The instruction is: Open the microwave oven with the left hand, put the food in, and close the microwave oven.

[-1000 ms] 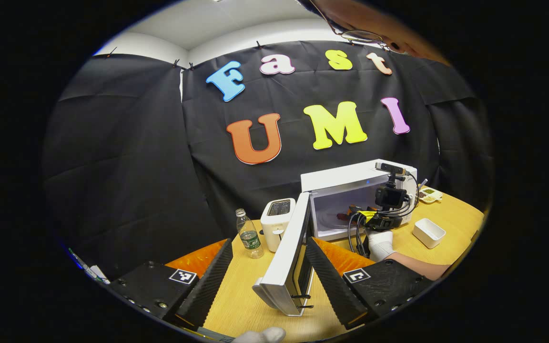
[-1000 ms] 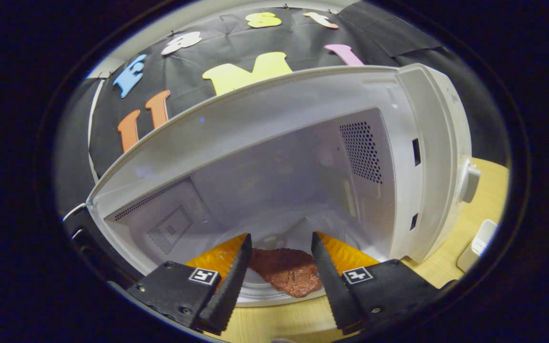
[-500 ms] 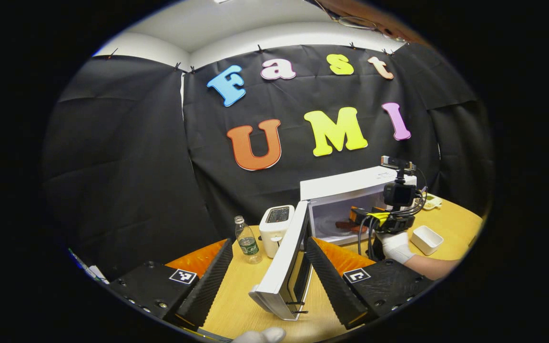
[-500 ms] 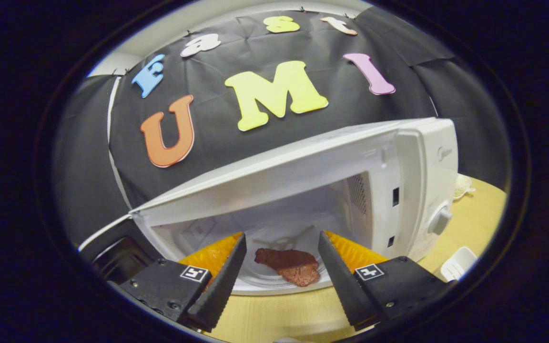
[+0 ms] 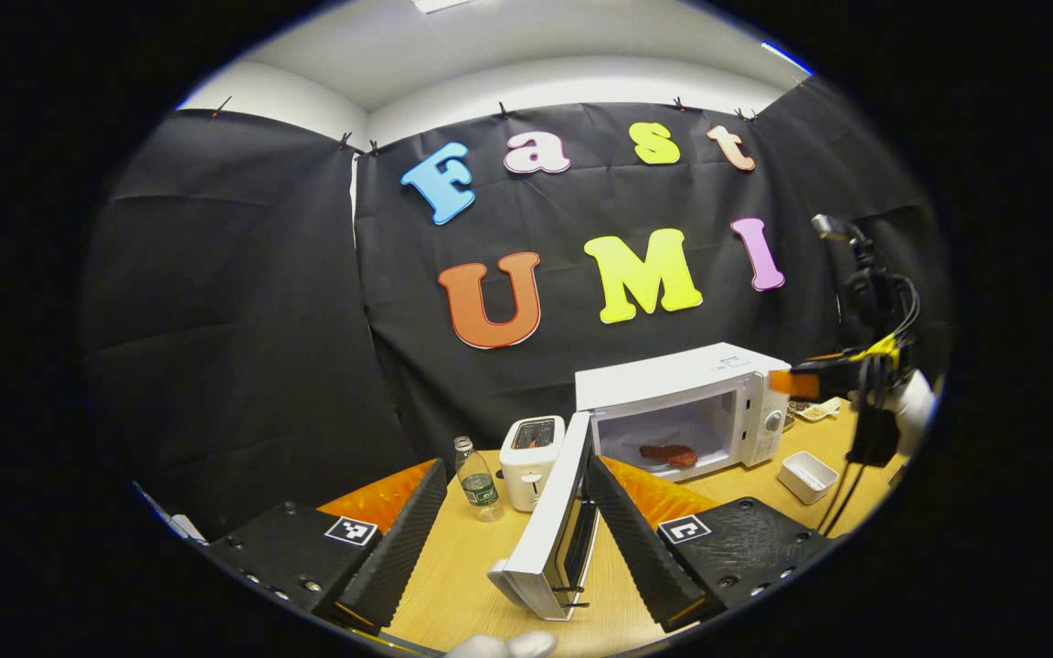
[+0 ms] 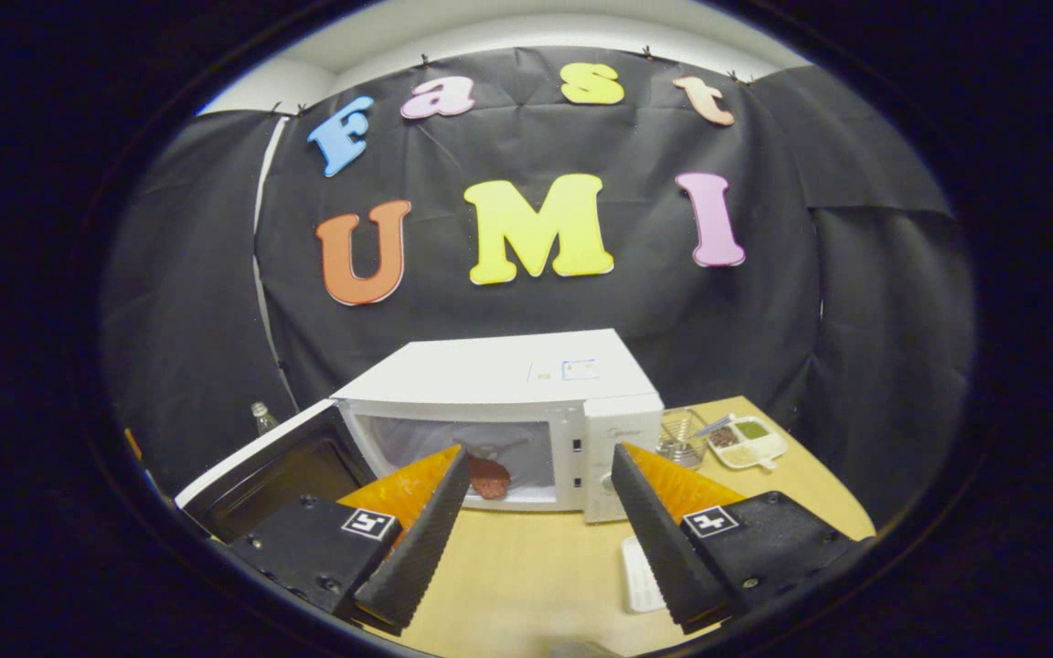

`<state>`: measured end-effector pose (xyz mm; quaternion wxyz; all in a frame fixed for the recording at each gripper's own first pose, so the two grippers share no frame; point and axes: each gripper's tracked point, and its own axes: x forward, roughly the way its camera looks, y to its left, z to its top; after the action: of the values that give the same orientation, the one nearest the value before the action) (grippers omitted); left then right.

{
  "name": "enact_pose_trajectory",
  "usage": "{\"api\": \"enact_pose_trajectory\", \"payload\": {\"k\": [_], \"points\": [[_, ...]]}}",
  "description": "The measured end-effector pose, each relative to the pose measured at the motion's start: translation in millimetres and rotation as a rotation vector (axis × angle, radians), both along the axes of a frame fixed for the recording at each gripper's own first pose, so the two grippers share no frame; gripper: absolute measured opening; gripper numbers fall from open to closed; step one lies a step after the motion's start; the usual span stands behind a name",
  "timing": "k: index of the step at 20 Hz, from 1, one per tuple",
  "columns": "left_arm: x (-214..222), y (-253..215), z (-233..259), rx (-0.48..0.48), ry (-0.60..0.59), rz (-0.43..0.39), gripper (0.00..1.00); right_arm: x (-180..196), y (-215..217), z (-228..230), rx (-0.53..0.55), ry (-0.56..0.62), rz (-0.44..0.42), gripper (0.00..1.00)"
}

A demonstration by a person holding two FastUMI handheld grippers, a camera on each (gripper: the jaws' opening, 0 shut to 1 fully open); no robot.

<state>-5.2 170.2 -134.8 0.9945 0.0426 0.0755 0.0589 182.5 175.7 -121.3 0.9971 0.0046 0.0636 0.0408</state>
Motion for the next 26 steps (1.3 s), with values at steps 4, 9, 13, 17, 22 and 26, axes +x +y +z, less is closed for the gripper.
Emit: {"api": "enact_pose_trajectory", "payload": {"k": [4, 9, 13, 17, 22, 26], "points": [[-5.7, 3.1, -6.8, -0.013, 0.000, 0.013, 0.96, -68.1, -48.5, 21.7, -0.101, -0.010, -0.028, 0.99], [-6.9, -0.5, -11.3, -0.016, -0.014, 0.010, 0.96, -117.4, -62.0, 27.2, -0.135, -0.013, -0.026, 0.91], [-7.4, -9.6, -14.2, -0.036, -0.007, -0.020, 0.80, -130.0, -60.2, 19.8, -0.124, 0.013, -0.003, 0.99], [-8.4, -15.1, -28.1, -0.061, 0.007, -0.076, 0.02, -140.7, -59.1, 17.3, -0.117, 0.043, 0.010, 0.93], [-2.7, 40.5, -58.4, -0.025, 0.016, 0.054, 0.00, -144.1, -59.1, 19.5, -0.095, 0.067, 0.014, 1.00], [3.3, 72.2, -110.8, -0.039, 0.102, 0.109, 0.00, -149.0, -65.0, 23.7, -0.116, 0.083, 0.001, 0.93]]}}
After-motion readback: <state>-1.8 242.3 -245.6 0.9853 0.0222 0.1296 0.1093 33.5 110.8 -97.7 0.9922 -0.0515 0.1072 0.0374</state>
